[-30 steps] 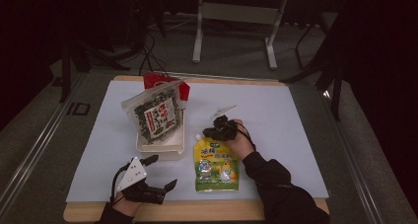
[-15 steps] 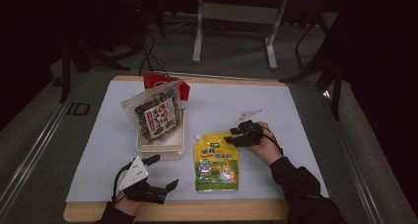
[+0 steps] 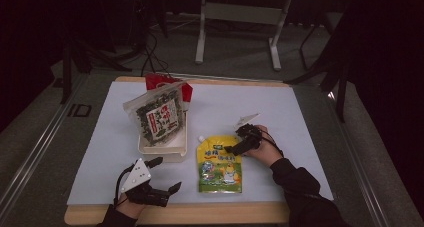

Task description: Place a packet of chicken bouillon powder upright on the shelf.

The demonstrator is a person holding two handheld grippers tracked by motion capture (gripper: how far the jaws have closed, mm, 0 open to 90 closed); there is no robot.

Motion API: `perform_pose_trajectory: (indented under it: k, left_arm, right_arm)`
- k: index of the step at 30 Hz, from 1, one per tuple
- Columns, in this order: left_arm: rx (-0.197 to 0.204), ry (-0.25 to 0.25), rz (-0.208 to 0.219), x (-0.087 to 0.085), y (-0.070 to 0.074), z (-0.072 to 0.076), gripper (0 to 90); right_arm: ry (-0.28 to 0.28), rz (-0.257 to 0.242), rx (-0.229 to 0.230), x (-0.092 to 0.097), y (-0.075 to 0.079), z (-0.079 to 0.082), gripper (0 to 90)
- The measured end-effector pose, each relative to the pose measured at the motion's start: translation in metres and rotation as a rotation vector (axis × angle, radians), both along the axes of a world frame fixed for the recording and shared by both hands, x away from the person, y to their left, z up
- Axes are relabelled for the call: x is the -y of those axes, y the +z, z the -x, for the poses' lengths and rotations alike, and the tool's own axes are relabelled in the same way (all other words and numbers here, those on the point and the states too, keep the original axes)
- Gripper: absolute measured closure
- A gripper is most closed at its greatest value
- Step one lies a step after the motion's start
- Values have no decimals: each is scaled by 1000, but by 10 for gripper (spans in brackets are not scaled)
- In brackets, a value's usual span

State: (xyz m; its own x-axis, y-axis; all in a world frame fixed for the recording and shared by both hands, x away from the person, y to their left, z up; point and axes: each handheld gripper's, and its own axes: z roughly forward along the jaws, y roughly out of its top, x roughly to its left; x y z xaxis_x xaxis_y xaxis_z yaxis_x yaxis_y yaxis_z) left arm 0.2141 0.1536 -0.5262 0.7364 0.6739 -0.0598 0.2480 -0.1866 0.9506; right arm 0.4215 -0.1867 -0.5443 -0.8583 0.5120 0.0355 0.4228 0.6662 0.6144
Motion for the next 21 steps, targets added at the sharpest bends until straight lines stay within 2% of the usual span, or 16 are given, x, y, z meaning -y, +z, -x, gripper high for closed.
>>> perform_pose_trajectory:
  k: [2, 8, 12, 18, 21]
  left_arm:
    - [-2, -1, -4, 0, 0, 0, 24]
    - [-7, -10, -9, 2, -2, -1, 24]
    - [-5, -10, -10, 2, -1, 0, 24]
    - [-6, -9, -6, 3, -1, -1, 24]
    - [-1, -14, 0, 3, -1, 0, 24]
  right_arm:
    - [9, 19, 12, -2, 0, 1, 97]
    - [2, 32, 15, -4, 3, 9, 243]
    - [-13, 29, 20, -4, 6, 13, 447]
    - [26, 32, -17, -9, 10, 20, 822]
    - [34, 46, -12, -13, 11, 23, 859]
